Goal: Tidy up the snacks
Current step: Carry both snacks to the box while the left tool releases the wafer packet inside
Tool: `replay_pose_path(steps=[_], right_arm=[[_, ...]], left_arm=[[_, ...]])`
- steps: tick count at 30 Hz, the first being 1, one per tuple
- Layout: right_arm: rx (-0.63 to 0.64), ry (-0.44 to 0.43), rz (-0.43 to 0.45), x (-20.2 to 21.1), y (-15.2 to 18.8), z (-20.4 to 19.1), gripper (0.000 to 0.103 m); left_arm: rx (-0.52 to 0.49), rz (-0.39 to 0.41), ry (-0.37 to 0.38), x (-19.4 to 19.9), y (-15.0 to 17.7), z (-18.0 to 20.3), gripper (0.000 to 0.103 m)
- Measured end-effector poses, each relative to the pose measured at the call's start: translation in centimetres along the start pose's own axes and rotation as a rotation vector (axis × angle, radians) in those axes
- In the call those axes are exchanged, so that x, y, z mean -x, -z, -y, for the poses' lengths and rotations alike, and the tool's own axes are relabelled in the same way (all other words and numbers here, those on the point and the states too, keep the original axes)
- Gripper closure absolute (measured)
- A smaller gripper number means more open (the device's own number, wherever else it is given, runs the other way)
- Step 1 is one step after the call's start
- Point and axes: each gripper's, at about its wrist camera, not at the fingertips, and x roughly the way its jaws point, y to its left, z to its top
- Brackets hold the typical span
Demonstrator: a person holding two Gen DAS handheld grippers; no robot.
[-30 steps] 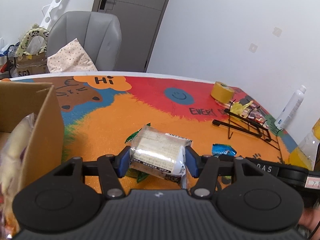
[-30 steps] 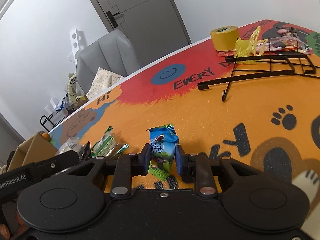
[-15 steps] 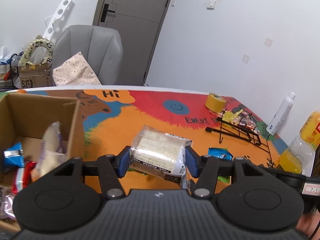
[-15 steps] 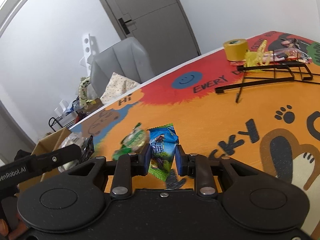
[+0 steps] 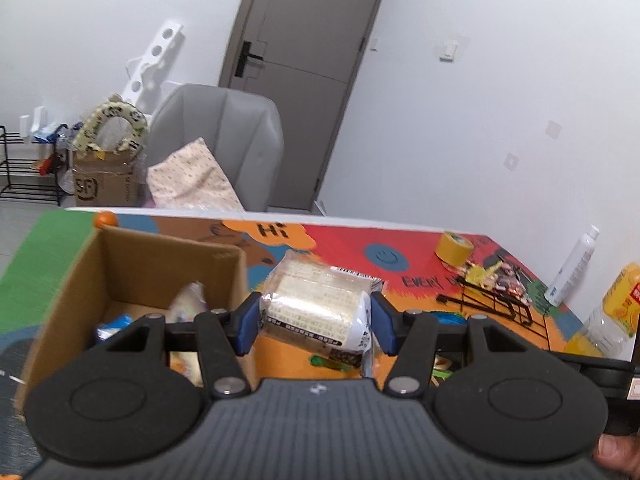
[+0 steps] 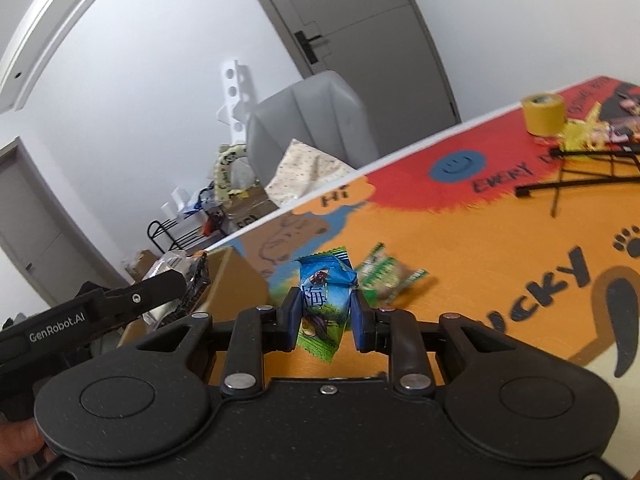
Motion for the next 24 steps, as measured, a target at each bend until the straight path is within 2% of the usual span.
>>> replay_pose_path(steps=[7, 24], right_arm=[[0.045, -0.037, 0.005, -0.3, -0.8, -2.9, 0.079], [0.149, -0.110, -0.036, -2.5, -1.2, -9.5, 0.079]], left_arm=[[0.011, 0.007, -0.055, 1.9, -1.6, -2.7, 0.047], [0.067, -0.107, -0.131, 2.9, -1.9, -9.7, 0.047]])
